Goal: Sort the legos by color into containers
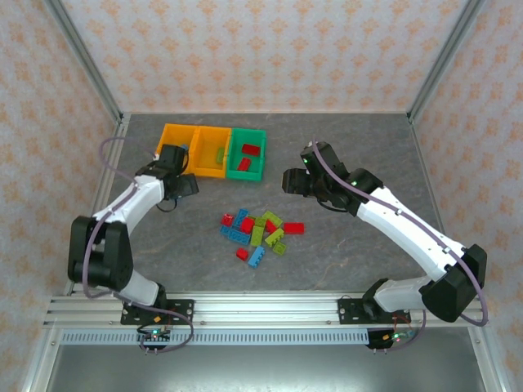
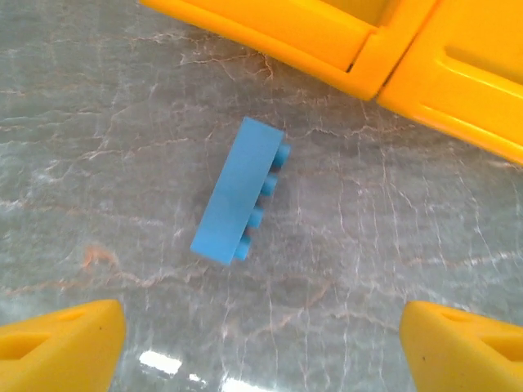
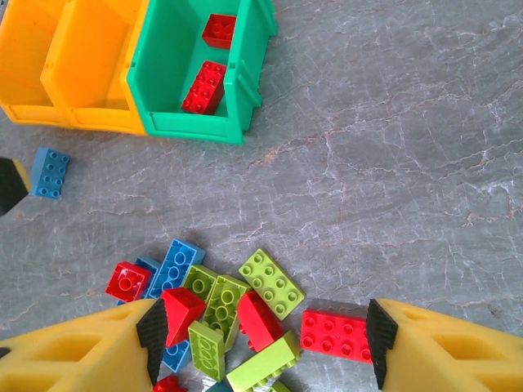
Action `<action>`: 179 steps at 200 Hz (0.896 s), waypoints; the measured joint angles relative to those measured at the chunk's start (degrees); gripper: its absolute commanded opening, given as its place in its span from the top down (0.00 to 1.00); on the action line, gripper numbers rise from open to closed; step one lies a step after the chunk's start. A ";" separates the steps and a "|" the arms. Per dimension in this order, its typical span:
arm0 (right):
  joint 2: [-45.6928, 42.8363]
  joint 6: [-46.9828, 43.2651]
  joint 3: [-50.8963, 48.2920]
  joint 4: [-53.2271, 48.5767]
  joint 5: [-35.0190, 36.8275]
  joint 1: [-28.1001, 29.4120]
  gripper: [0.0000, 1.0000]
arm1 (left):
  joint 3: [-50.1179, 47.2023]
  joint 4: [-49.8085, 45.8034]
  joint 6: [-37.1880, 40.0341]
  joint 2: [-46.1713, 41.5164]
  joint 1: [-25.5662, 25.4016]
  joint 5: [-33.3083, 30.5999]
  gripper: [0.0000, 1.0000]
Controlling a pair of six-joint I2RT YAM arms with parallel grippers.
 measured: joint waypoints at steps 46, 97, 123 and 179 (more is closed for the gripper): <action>-0.83 0.44 -0.26 -0.22 -0.11 0.00 0.32 | 8.31 0.46 3.74 14.05 3.06 6.14 0.28; -2.10 1.09 -0.98 -1.29 -1.40 0.00 0.31 | 10.36 -0.63 6.38 17.44 3.15 8.87 0.59; -2.10 1.53 -1.25 -1.29 -2.10 0.00 0.31 | 9.75 -0.85 6.47 17.07 3.15 9.53 0.66; -2.10 1.70 -1.25 -1.29 -2.80 0.00 0.31 | 2.49 -1.22 5.55 9.35 3.15 13.33 0.69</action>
